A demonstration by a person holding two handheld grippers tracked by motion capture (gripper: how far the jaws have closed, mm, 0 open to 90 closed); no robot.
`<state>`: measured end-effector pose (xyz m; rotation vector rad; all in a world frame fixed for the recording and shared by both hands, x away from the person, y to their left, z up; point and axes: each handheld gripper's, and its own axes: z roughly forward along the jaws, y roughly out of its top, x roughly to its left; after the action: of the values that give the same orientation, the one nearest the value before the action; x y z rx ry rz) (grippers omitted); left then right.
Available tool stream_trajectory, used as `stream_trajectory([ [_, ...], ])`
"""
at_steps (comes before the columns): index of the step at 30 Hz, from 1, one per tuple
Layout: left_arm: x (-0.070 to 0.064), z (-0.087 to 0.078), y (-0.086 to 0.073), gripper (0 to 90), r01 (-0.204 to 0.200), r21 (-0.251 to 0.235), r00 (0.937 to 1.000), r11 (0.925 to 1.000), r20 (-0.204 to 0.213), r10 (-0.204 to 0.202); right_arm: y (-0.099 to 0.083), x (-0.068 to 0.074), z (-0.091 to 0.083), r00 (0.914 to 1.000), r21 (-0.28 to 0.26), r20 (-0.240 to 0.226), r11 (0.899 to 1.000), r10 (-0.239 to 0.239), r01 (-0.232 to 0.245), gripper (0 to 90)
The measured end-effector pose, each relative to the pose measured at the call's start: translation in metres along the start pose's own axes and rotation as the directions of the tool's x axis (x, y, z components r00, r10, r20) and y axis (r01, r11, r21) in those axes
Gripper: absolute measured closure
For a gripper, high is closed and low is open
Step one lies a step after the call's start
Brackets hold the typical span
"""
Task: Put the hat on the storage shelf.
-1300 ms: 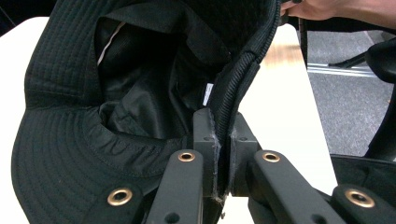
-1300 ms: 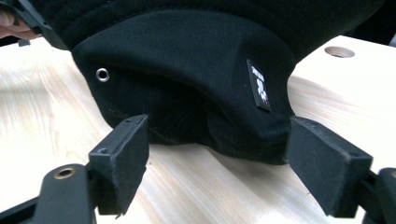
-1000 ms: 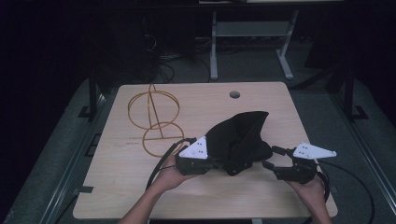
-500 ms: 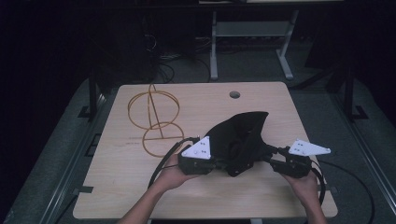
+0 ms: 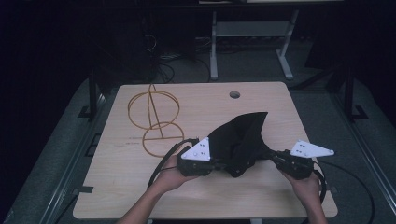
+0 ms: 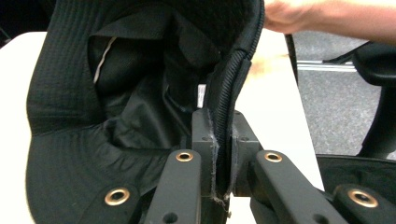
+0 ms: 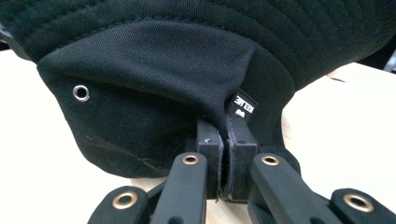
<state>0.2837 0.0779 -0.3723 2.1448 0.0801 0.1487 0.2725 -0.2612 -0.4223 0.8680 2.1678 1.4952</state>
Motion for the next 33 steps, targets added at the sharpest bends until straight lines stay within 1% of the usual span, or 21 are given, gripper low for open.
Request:
stream_trajectory([
  [2,0.001,-0.004,0.0,80.5,0.004,-0.006,0.9999,1.0,-0.014,-0.004,0.004,0.0,-0.004,1.0,-0.003,-0.006,1.0,0.004,-0.004,87.2],
  [3,0.001,-0.005,0.0,78.5,0.01,-0.008,0.9998,0.9999,-0.017,-0.01,0.006,0.0,-0.005,1.0,-0.01,-0.006,1.0,0.001,-0.001,87.2],
  [5,0.001,-0.007,0.0,77.3,0.011,-0.006,0.9997,0.9999,-0.023,-0.011,0.007,0.001,-0.008,0.9999,-0.015,-0.011,1.0,0.01,-0.01,87.2],
  [8,0.0,-0.008,0.0,71.0,0.013,0.001,0.9993,0.9999,-0.035,-0.013,0.008,0.001,-0.009,0.9998,-0.02,-0.013,1.0,0.018,-0.018,87.4],
  [9,-0.001,-0.009,0.0,67.6,0.013,0.007,0.9988,0.9999,-0.046,-0.012,0.011,0.001,-0.011,0.9995,-0.018,-0.012,0.999,0.028,-0.028,87.4],
  [10,-0.002,-0.012,0.0,65.9,0.023,0.005,0.9982,0.9997,-0.055,-0.023,0.012,0.0,-0.012,0.9995,-0.021,-0.011,0.999,0.028,-0.028,87.4],
  [12,-0.003,-0.016,-0.001,62.6,0.019,0.01,0.9981,0.9998,-0.059,-0.018,0.015,0.0,-0.014,0.9993,-0.026,-0.013,0.999,0.035,-0.035,87.5],
  [16,-0.004,-0.023,-0.005,58.0,0.033,0.01,0.9965,0.9994,-0.077,-0.032,0.023,-0.001,-0.019,0.9986,-0.032,-0.021,0.998,0.049,-0.05,87.6],
  [18,-0.005,-0.027,-0.007,56.2,0.041,0.011,0.9959,0.9991,-0.082,-0.04,0.028,-0.002,-0.021,0.9988,-0.026,-0.017,0.999,0.045,-0.045,87.6],
  [20,-0.006,-0.031,-0.01,54.4,0.047,0.007,0.9952,0.9989,-0.087,-0.046,0.032,-0.003,-0.024,0.9981,-0.035,-0.02,0.998,0.058,-0.059,87.7],
  [22,-0.008,-0.036,-0.013,53.7,0.05,0.007,0.9937,0.9987,-0.101,-0.049,0.035,-0.005,-0.027,0.997,-0.044,-0.022,0.996,0.074,-0.075,87.7],
  [26,-0.008,-0.045,-0.024,52.6,0.075,0.017,0.9908,0.997,-0.114,-0.073,0.042,-0.008,-0.031,0.9944,-0.047,-0.025,0.994,0.102,-0.104,87.9],
  [27,-0.008,-0.047,-0.027,52.4,0.085,0.011,0.9896,0.9963,-0.117,-0.083,0.044,-0.009,-0.032,0.9941,-0.045,-0.025,0.993,0.105,-0.106,87.9],
  [28,-0.008,-0.047,-0.027,52.0,0.085,0.011,0.9896,0.9963,-0.117,-0.083,0.044,-0.009,-0.032,0.9941,-0.045,-0.025,0.993,0.105,-0.106,87.9],
  [29,-0.008,-0.05,-0.031,52.0,0.098,0.008,0.9885,0.9952,-0.117,-0.096,0.046,-0.009,-0.034,0.9942,-0.045,-0.024,0.993,0.105,-0.106,87.9],
  [30,-0.01,-0.054,-0.036,51.8,0.102,0.004,0.987,0.9947,-0.125,-0.101,0.052,-0.009,-0.036,0.9931,-0.041,-0.023,0.992,0.115,-0.116,87.9],
  [33,-0.011,-0.058,-0.046,50.9,0.12,0.015,0.9836,0.9926,-0.137,-0.117,0.058,-0.009,-0.037,0.9915,-0.03,-0.021,0.991,0.128,-0.129,87.9],
])
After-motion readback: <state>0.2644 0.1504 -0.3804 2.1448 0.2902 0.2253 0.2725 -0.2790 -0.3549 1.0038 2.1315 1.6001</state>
